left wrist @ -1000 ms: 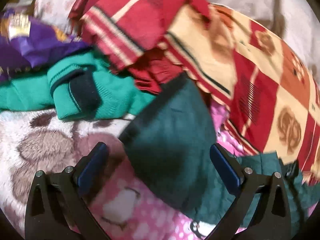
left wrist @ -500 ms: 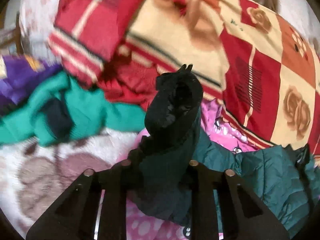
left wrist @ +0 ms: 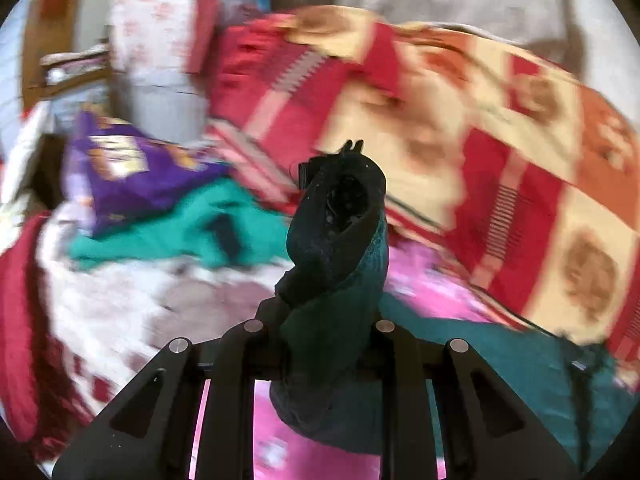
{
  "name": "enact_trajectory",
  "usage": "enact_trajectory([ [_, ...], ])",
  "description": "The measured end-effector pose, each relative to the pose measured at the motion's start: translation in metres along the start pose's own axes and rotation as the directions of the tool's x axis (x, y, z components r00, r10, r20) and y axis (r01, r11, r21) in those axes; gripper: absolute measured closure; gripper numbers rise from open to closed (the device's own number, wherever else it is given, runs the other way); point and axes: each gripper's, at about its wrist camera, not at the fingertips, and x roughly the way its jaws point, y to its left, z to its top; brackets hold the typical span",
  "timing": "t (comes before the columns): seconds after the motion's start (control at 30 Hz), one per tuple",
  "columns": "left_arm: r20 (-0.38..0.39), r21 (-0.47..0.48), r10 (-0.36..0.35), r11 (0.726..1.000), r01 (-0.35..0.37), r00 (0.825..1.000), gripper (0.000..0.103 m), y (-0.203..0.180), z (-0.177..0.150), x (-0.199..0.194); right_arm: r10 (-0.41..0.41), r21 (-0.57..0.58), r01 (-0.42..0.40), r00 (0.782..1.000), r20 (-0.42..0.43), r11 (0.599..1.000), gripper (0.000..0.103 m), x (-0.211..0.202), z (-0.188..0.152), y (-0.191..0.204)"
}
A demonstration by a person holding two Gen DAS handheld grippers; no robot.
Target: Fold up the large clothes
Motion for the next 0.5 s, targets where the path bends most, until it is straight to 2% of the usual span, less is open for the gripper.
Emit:
enact_trajectory([
  [0.07,-0.034,0.045,-0.152,0.987,0.153,0.988,0.084,-0.039,-0.015,-0.013,-0.03,0.011,0.031,1.0,-0.005,0.999,0.003,-0.006,-0.005,-0.01],
  [0.1,-0.045,0.071,-0.196,0.977,0.199,0.98,0.084,-0.057,-0.02,-0.017,-0.045,0.019,0.045,0.999,-0.009,0.999,0.003,-0.008,-0.008,-0.015],
  [0.17,-0.09,0.116,-0.316,0.939,0.325,0.945,0.084,-0.104,-0.037,-0.026,-0.078,0.04,0.079,0.997,-0.024,0.996,0.003,-0.012,-0.014,-0.027],
  [0.23,-0.136,0.146,-0.403,0.895,0.421,0.905,0.084,-0.149,-0.051,-0.031,-0.104,0.056,0.106,0.994,-0.041,0.993,0.003,-0.015,-0.019,-0.034],
  [0.37,-0.221,0.152,-0.491,0.836,0.527,0.843,0.084,-0.231,-0.086,-0.027,-0.139,0.088,0.142,0.99,-0.032,0.986,0.003,-0.029,-0.025,-0.05],
  [0.43,-0.258,0.136,-0.513,0.82,0.556,0.819,0.084,-0.263,-0.102,-0.02,-0.159,0.098,0.16,0.987,-0.026,0.982,0.003,-0.035,-0.028,-0.057],
  [0.5,-0.299,0.112,-0.54,0.799,0.59,0.787,0.084,-0.291,-0.12,-0.015,-0.176,0.109,0.179,0.984,-0.033,0.978,0.003,-0.038,-0.032,-0.066],
])
